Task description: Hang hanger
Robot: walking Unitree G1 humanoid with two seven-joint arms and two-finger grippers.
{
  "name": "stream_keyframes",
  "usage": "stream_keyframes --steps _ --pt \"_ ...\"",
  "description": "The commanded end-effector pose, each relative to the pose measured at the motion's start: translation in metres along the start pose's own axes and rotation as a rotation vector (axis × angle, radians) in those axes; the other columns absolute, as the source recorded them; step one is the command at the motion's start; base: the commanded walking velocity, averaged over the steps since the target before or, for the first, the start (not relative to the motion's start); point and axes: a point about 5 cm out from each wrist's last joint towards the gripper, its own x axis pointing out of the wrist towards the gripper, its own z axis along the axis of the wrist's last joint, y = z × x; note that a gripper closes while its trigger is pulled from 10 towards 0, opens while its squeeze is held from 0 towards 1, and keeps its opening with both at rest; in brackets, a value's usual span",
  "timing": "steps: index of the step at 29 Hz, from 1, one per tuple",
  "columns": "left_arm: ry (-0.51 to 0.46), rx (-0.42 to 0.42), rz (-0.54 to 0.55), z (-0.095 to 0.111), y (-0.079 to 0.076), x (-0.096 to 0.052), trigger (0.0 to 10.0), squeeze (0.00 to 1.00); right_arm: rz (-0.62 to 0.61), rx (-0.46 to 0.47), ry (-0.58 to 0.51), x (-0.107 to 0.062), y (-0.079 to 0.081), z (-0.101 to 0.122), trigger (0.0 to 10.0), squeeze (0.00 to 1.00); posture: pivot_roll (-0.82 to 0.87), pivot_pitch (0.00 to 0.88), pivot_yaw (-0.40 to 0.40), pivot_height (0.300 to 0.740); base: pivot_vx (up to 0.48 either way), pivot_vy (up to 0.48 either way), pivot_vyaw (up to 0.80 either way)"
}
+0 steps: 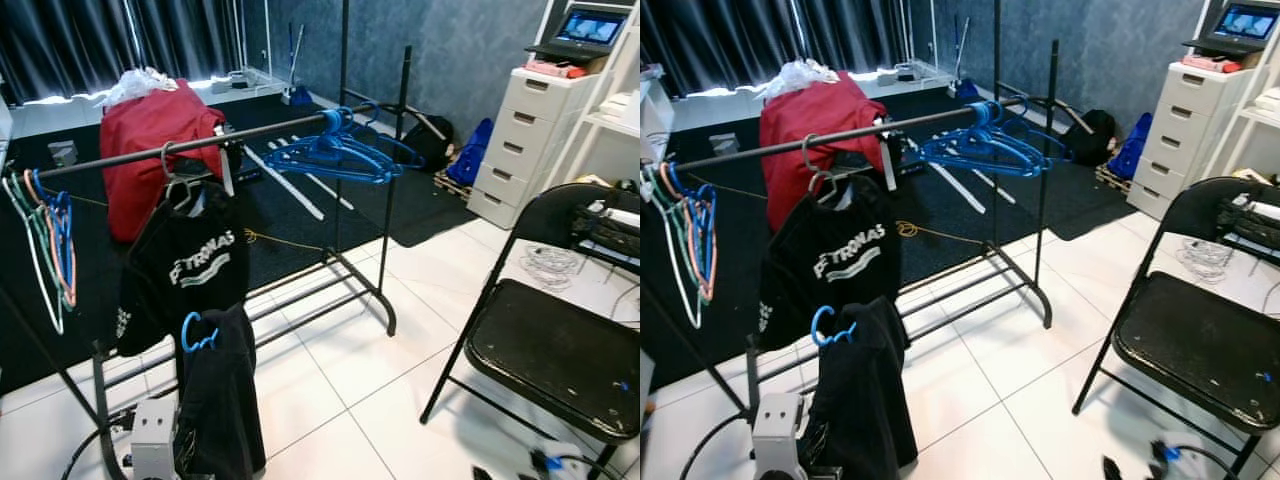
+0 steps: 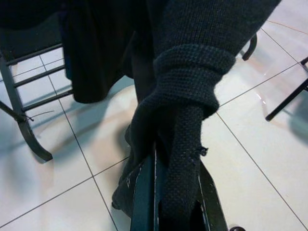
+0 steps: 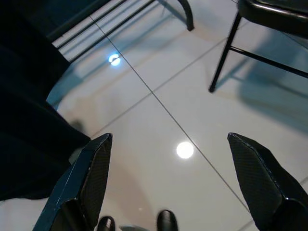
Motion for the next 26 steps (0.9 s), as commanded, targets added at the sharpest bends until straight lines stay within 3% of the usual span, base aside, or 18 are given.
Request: stream_keyframes --steps 1,13,16,26 --pt "-0.043 0.015 0.006 0.009 0.006 0.002 10.0 0.0 0.01 0.0 -0.003 0.003 0.005 0.001 10.0 0.0 -0.05 0.0 -0.006 0.74 0.0 0.0 0.0" --pt "-0.052 0.019 -0.007 0.009 0.004 0.002 10.0 0.0 0.047 -0.018 -0.077 0.001 0.006 0.009 10.0 0.0 -0.05 0.0 -0.012 0.74 0.0 0.0 0.0" --pt "-0.054 0.035 -0.013 0.012 0.003 0.004 10.0 0.0 0.072 -0.044 -0.152 0.002 0.014 0.024 10.0 0.0 -0.05 0.0 -0.013 0.74 0.0 0.0 0.0" --pt "-0.061 0.029 -0.007 0.015 0.004 0.007 10.0 0.0 0.086 -0.061 -0.202 0.004 0.026 0.04 10.0 0.0 -0.06 0.0 -0.008 0.74 0.0 0.0 0.0"
